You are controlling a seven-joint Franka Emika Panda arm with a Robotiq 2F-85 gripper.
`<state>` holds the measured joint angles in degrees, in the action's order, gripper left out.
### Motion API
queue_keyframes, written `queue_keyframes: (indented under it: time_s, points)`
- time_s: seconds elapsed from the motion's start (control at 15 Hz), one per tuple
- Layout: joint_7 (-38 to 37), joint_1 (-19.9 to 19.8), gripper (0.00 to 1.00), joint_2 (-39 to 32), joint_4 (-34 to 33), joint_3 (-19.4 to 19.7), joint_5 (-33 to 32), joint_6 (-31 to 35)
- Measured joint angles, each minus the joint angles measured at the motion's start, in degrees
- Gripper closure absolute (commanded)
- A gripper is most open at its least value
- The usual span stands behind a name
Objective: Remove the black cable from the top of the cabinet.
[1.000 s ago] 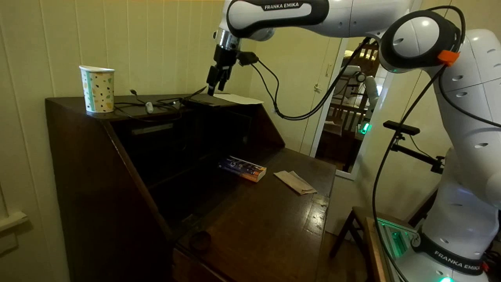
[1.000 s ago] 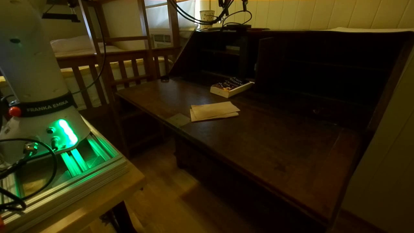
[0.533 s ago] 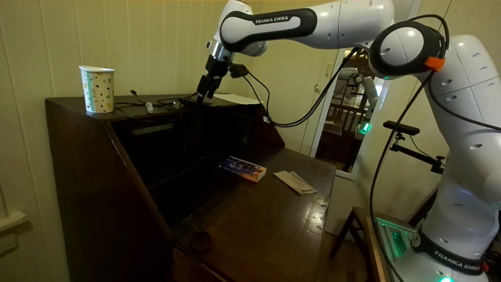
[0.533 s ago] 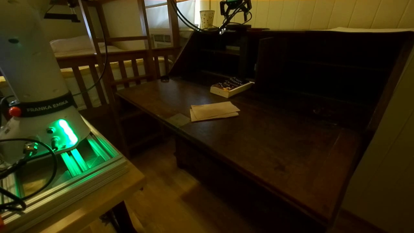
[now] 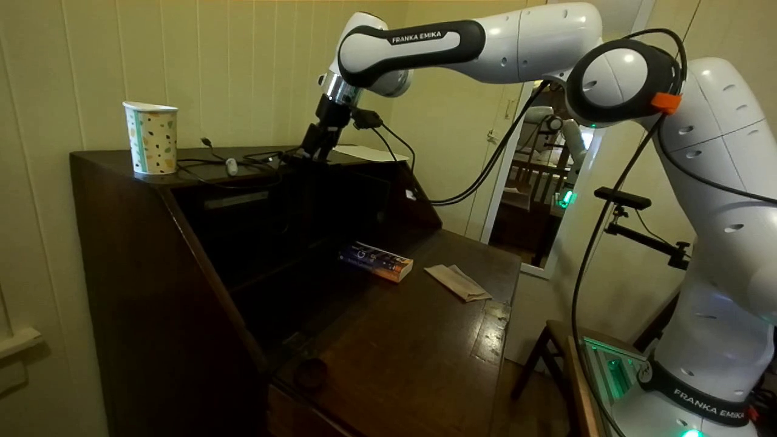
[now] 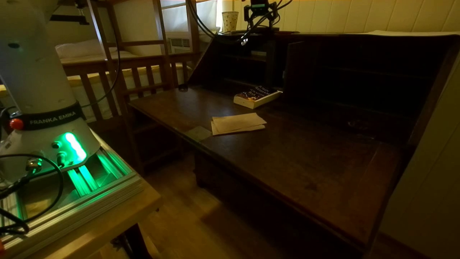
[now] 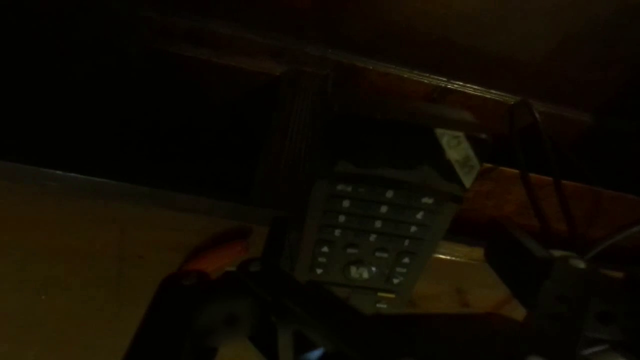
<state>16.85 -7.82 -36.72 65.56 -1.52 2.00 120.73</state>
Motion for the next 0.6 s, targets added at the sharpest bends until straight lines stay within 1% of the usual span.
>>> queue_keyframes:
  time_s: [0.07,0.13,0.2,0.27,0.33,0.47,0.53,0.6]
  points:
    - [0.0,-0.1,0.0,-0.2,0.0,0.0,0.2,0.0]
    - [0.0,-0.2,0.25,-0.4,-0.1,0.0,0.3,0.0]
    - [0.0,-0.3,0.28,-0.5,-0.1,0.0,0.3,0.0]
    - [0.0,-0.3,0.34,-0.6,-0.1,0.0,0.4,0.0]
    - [0.0,-0.3,0.43,-0.7,-0.2,0.0,0.4,0.0]
    - [-0.1,-0.4,0.58,-0.8,-0.2,0.0,0.4,0.0]
    - [-0.2,-0.4,0.62,-0.8,-0.2,0.0,0.4,0.0]
    - [-0.3,-0.4,0.63,-0.8,-0.3,0.0,0.4,0.0]
